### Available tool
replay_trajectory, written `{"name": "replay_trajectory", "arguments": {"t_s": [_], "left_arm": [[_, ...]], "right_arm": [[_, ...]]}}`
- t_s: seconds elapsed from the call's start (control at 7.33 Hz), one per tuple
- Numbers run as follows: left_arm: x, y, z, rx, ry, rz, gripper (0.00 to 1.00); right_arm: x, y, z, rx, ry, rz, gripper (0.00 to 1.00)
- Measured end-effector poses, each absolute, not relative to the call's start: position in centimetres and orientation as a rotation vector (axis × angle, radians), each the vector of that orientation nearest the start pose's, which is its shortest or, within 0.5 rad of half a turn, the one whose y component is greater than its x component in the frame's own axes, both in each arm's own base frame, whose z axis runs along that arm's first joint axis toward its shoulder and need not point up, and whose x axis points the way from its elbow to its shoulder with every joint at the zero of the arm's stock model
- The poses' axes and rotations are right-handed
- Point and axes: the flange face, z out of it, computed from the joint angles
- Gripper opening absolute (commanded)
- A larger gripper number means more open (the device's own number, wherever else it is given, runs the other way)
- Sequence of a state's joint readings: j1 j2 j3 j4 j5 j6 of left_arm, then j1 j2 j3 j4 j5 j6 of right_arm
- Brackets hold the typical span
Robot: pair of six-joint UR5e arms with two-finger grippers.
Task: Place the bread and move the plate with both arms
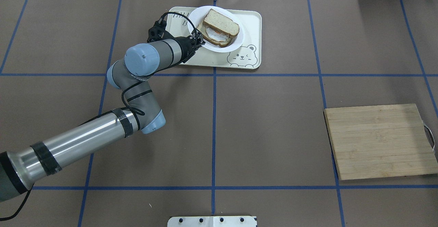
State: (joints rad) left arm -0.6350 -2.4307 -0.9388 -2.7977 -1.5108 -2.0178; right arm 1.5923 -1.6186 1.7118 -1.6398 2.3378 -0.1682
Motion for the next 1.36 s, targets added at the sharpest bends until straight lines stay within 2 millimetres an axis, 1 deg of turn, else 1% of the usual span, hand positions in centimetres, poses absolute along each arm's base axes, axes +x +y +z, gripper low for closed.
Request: {"name": "replay_trajectory", "arguments": {"t_s": [0.14,0.27,0.55,0.68,0.82,0.95,1.09,1.23,1.36], "left_arm": [[56.5,-58.8,26.5,0.199,1.525,-0.905,0.98],[55.5,-57.7,27.0,0.215,1.534,-0.874,0.98],[53.9,-55.6,27.8,0.243,1.542,-0.781,0.98],[53.0,-54.7,28.0,0.22,1.546,-0.733,0.98],[51.7,-53.8,28.0,0.217,1.523,-0.664,0.98],[50.0,-53.1,27.6,0.256,1.46,-0.568,0.98],[47.8,-52.3,27.2,0.317,1.356,-0.456,0.98],[45.2,-51.8,27.5,0.37,1.234,-0.343,0.98],[41.8,-51.9,28.8,0.407,1.106,-0.224,0.98]], "right_arm": [[7.4,-47.0,62.0,0.096,-0.762,-0.149,1.0],[7.4,-47.0,62.0,0.095,-0.762,-0.148,1.0],[7.4,-47.0,62.1,0.094,-0.762,-0.148,1.0],[7.4,-47.0,62.1,0.094,-0.762,-0.148,1.0],[7.4,-47.0,62.1,0.093,-0.762,-0.146,1.0],[7.4,-47.0,62.1,0.089,-0.762,-0.138,1.0],[7.4,-46.9,62.2,0.082,-0.763,-0.124,1.0],[7.4,-46.9,62.2,0.078,-0.762,-0.117,1.0],[7.5,-46.8,62.3,0.077,-0.76,-0.114,1.0]]}}
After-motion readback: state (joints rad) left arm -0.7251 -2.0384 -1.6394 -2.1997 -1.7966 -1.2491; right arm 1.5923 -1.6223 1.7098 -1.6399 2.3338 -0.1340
